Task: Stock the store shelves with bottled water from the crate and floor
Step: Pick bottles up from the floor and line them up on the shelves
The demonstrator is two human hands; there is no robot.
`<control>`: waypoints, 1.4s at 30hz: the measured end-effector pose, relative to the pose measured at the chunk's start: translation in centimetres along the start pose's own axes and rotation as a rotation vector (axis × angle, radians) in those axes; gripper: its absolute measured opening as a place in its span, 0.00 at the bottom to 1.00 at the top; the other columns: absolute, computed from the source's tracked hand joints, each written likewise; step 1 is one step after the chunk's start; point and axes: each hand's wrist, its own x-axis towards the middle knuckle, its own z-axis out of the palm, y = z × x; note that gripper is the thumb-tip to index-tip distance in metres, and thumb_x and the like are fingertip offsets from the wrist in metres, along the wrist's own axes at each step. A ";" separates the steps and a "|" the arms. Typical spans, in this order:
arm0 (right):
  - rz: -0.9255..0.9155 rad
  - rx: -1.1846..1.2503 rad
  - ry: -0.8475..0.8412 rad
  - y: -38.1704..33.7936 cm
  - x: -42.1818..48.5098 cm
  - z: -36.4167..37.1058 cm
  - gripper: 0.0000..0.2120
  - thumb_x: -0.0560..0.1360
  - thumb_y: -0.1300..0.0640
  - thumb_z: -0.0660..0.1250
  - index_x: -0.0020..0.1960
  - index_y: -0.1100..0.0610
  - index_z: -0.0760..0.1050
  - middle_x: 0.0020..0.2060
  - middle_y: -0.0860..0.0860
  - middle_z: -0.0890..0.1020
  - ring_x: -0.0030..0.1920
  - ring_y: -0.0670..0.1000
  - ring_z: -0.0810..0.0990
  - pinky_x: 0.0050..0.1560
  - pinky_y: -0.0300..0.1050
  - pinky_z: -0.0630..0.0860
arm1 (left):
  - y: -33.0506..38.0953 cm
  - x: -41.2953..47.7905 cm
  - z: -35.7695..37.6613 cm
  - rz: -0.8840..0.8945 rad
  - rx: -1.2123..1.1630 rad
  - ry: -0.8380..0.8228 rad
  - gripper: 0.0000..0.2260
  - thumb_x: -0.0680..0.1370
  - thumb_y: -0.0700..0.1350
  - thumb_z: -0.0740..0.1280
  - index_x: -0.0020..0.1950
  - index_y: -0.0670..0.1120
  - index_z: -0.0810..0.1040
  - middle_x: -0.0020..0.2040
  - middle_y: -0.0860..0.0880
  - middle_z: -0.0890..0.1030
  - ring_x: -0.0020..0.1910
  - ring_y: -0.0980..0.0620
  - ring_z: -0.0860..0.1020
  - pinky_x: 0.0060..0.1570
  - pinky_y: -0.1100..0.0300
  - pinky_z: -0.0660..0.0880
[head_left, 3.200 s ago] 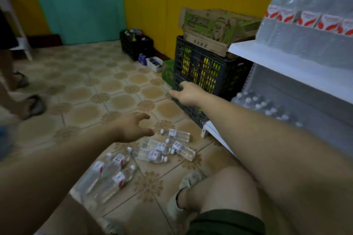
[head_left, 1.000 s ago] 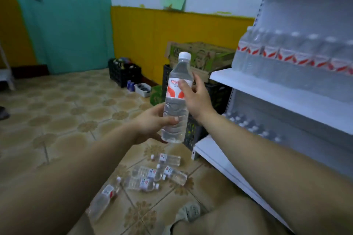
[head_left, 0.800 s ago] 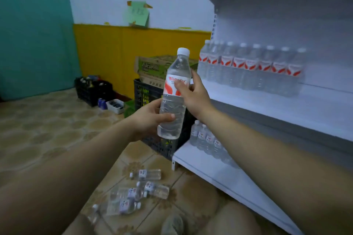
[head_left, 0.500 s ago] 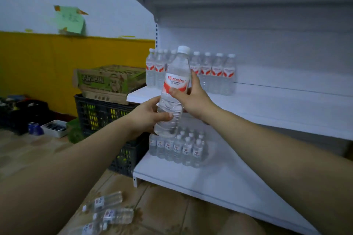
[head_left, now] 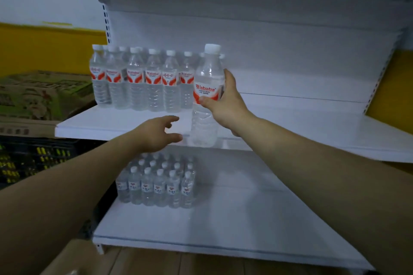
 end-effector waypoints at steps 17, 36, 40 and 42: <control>0.058 -0.168 -0.066 10.1 10.7 3.4 0.42 0.75 0.53 0.72 0.78 0.46 0.47 0.71 0.46 0.69 0.68 0.53 0.70 0.68 0.53 0.69 | -8.9 11.3 3.2 -0.182 0.493 -0.002 0.30 0.75 0.71 0.44 0.76 0.63 0.54 0.79 0.56 0.52 0.78 0.46 0.50 0.68 0.30 0.46; -0.003 -0.130 0.009 15.4 19.4 10.3 0.43 0.77 0.57 0.70 0.79 0.45 0.43 0.75 0.47 0.61 0.74 0.52 0.63 0.67 0.44 0.61 | -9.6 11.1 4.1 -0.129 0.534 0.122 0.29 0.75 0.69 0.42 0.76 0.63 0.55 0.78 0.56 0.55 0.77 0.47 0.53 0.69 0.33 0.50; 0.019 -0.174 0.011 15.7 20.0 11.0 0.44 0.77 0.55 0.69 0.79 0.44 0.40 0.77 0.47 0.59 0.74 0.55 0.62 0.71 0.51 0.62 | -9.5 11.1 4.1 -0.133 0.535 0.113 0.29 0.75 0.69 0.41 0.76 0.63 0.55 0.78 0.56 0.55 0.77 0.47 0.53 0.69 0.33 0.49; 0.033 -0.221 0.020 15.6 20.2 11.3 0.44 0.78 0.54 0.67 0.79 0.46 0.38 0.77 0.49 0.57 0.74 0.56 0.62 0.72 0.53 0.62 | -9.5 11.1 4.2 -0.129 0.535 0.113 0.29 0.76 0.69 0.42 0.76 0.63 0.55 0.78 0.56 0.56 0.77 0.47 0.53 0.69 0.33 0.49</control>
